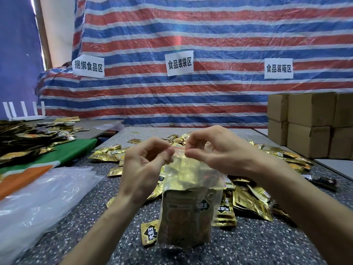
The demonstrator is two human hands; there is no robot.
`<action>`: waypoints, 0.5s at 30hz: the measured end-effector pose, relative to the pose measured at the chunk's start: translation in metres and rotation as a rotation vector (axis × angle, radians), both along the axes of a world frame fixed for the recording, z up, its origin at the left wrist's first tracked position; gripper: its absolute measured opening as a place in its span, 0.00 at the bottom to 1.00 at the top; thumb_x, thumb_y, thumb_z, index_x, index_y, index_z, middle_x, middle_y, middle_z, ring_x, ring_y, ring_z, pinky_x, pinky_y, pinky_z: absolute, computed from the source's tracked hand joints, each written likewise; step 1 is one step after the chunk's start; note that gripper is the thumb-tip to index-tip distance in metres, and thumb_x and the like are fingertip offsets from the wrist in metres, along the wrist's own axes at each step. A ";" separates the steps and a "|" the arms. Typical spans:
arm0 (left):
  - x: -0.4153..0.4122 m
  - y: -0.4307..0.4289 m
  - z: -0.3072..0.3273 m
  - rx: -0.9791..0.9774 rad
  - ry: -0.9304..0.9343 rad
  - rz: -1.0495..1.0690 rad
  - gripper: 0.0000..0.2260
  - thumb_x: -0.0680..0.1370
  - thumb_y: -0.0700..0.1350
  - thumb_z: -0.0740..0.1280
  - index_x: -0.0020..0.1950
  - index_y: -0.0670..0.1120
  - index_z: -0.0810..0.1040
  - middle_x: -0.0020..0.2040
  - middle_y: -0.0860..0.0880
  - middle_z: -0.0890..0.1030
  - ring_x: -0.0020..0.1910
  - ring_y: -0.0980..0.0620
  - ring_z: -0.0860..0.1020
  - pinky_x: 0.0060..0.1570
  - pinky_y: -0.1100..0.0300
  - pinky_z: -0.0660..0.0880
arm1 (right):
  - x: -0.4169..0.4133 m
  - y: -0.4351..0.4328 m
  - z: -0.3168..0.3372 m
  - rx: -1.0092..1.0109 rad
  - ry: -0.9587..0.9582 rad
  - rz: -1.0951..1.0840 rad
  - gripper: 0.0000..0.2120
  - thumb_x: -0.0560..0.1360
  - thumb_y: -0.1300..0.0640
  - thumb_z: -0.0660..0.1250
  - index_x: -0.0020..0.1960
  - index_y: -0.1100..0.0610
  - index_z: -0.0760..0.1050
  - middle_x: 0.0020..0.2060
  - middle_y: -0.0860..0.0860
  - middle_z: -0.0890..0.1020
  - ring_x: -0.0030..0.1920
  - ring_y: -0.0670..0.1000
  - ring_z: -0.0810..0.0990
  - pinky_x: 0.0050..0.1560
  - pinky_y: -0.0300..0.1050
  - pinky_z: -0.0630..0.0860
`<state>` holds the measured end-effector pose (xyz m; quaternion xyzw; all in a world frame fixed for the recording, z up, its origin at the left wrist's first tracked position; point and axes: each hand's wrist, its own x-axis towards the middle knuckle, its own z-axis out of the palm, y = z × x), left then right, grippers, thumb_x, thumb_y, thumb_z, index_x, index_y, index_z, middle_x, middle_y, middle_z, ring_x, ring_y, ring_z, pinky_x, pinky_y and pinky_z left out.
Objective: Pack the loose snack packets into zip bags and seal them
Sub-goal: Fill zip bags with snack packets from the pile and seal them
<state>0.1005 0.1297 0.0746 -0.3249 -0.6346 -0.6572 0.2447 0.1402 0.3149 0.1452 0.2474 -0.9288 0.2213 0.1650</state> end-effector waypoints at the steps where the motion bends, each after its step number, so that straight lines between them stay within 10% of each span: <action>1: -0.002 -0.001 -0.001 0.027 -0.001 0.012 0.04 0.74 0.38 0.72 0.39 0.45 0.82 0.33 0.49 0.81 0.35 0.55 0.79 0.38 0.65 0.75 | 0.000 0.003 0.001 0.004 -0.002 -0.005 0.06 0.78 0.50 0.70 0.42 0.46 0.78 0.40 0.45 0.81 0.44 0.47 0.78 0.48 0.48 0.75; 15: -0.017 -0.015 -0.010 0.101 -0.092 0.081 0.05 0.74 0.38 0.73 0.39 0.46 0.83 0.33 0.45 0.81 0.33 0.50 0.79 0.38 0.61 0.76 | 0.004 0.041 -0.009 -0.043 -0.058 -0.090 0.08 0.77 0.54 0.70 0.42 0.42 0.78 0.40 0.43 0.82 0.42 0.41 0.78 0.43 0.37 0.73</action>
